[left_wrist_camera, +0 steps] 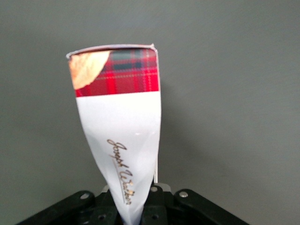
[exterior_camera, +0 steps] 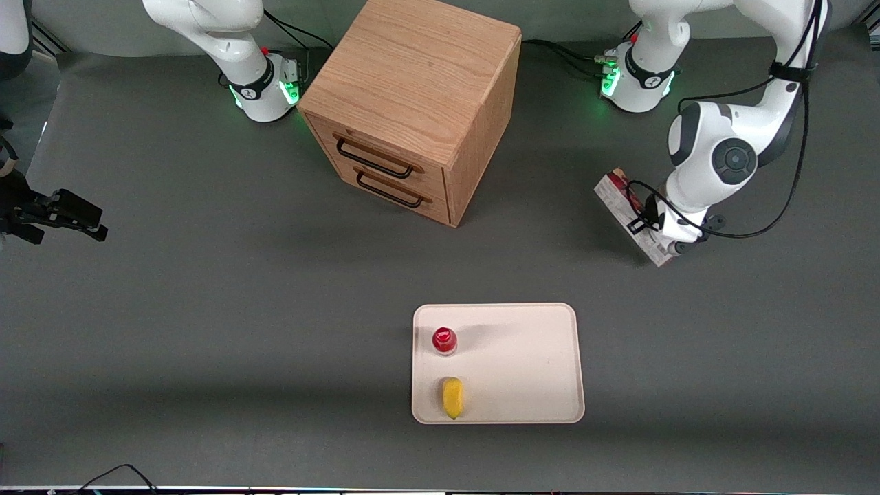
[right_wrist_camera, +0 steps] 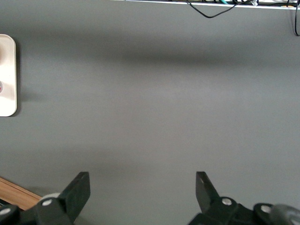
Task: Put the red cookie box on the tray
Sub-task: 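Carry the upright cookie box with the left gripper over the white tray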
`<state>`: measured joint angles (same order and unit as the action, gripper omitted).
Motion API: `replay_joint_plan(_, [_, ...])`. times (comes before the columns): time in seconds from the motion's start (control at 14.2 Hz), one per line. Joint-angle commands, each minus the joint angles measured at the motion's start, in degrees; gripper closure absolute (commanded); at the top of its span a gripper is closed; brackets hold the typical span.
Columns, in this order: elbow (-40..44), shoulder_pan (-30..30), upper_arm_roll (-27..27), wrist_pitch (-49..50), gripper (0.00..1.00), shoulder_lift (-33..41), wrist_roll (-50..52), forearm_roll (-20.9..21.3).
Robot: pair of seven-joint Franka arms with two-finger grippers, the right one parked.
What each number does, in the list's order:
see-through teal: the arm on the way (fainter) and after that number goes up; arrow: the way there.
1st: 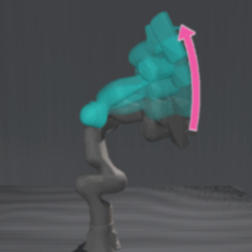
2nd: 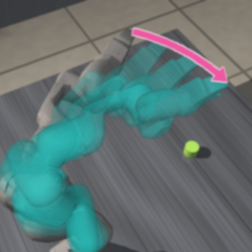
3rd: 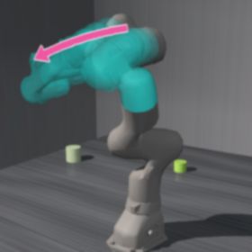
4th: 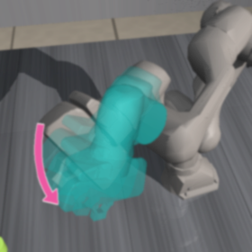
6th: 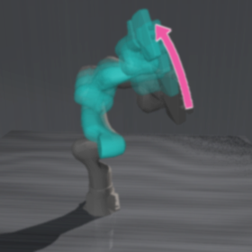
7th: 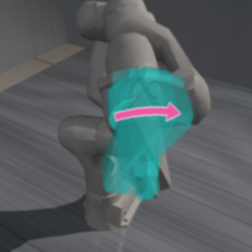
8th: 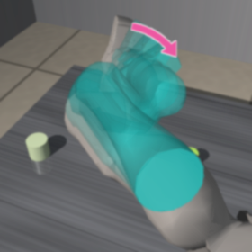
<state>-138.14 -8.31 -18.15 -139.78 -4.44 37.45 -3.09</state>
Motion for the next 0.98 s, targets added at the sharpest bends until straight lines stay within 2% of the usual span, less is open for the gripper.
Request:
replay_joint_plan(0.0, [9.61,0.75,-0.48,4.41,1.00,-0.82,-5.44,0.10])
replay_joint_plan(0.14, [20.92,1.36,-0.48,12.30,1.00,-4.59,-8.44,2.28])
replay_joint_plan(0.28, [34.19,3.55,-0.48,20.30,1.00,-10.20,-8.63,7.28])
replay_joint_plan(0.49, [52.74,7.67,-0.57,29.10,1.00,-20.31,-8.89,11.95])
replay_joint_plan(0.7, [65.33,11.63,-0.48,29.65,1.00,-29.80,-10.29,14.77])
replay_joint_plan(0.91, [72.47,15.24,-0.22,28.69,1.00,-36.58,-14.16,19.77])
